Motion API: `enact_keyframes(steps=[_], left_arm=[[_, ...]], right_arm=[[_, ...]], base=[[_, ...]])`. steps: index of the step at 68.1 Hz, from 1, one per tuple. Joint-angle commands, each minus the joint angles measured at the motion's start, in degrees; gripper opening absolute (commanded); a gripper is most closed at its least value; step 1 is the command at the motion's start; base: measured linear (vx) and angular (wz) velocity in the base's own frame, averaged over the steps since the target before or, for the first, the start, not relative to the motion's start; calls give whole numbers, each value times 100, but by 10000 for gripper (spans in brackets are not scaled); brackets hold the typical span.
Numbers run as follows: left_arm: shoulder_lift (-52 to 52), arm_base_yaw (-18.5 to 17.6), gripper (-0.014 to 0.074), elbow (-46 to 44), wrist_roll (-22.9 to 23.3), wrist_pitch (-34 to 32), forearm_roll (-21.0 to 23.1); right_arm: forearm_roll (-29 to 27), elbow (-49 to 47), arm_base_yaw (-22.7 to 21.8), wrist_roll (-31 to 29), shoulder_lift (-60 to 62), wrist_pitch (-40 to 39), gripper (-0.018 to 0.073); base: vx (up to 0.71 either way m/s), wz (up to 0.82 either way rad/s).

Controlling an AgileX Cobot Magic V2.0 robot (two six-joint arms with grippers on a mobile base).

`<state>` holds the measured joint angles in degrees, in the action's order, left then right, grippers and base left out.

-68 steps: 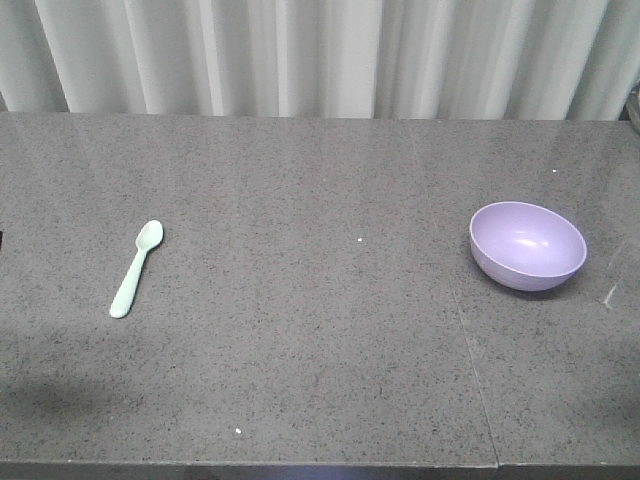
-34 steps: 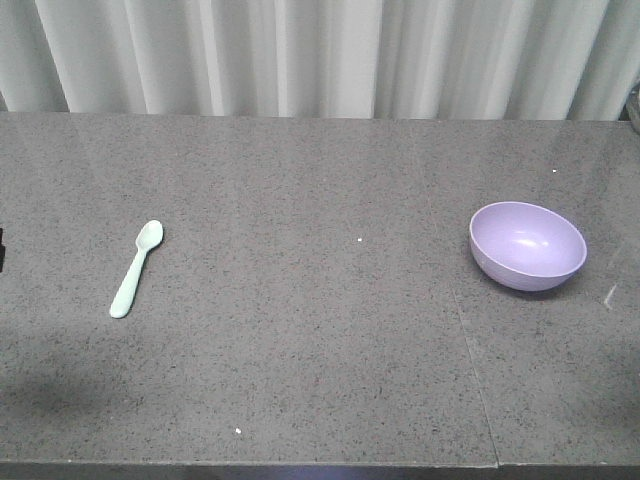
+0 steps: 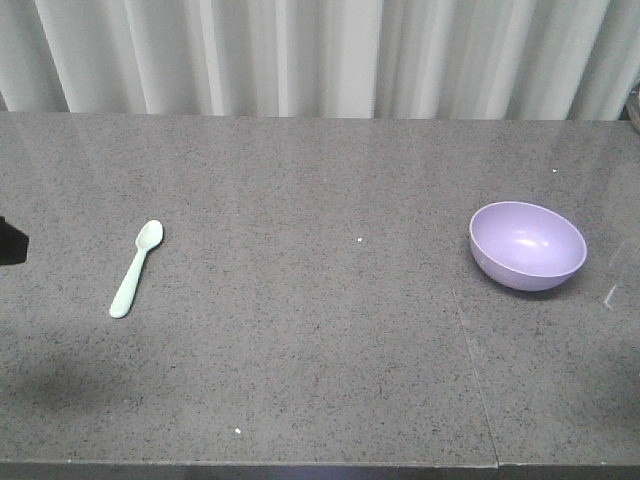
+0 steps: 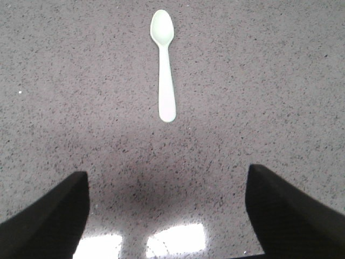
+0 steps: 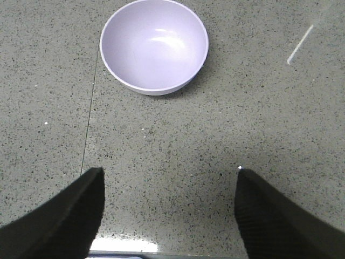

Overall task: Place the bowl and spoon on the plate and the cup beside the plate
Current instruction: 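Lower the left gripper onto the pale green spoon handle and close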

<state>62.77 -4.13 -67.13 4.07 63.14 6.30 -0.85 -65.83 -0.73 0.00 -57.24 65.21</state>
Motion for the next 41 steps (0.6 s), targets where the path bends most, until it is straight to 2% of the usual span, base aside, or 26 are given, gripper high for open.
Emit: enact_keyframes(steps=[1,29,41], left_arm=[[196,-24,575,-409,-3,-158,123],[2064,-677,575,-1540,59,-41,1],[2793,-738,575,-1970,399,-30,-437]], right_arm=[[16,-193,-37,-37,49,-301,507],[12,-193,-37,-37,49,-289,507],[12,-193,-37,-37,49,-272,507]], base=[[0,0],[0,0],[0,0]])
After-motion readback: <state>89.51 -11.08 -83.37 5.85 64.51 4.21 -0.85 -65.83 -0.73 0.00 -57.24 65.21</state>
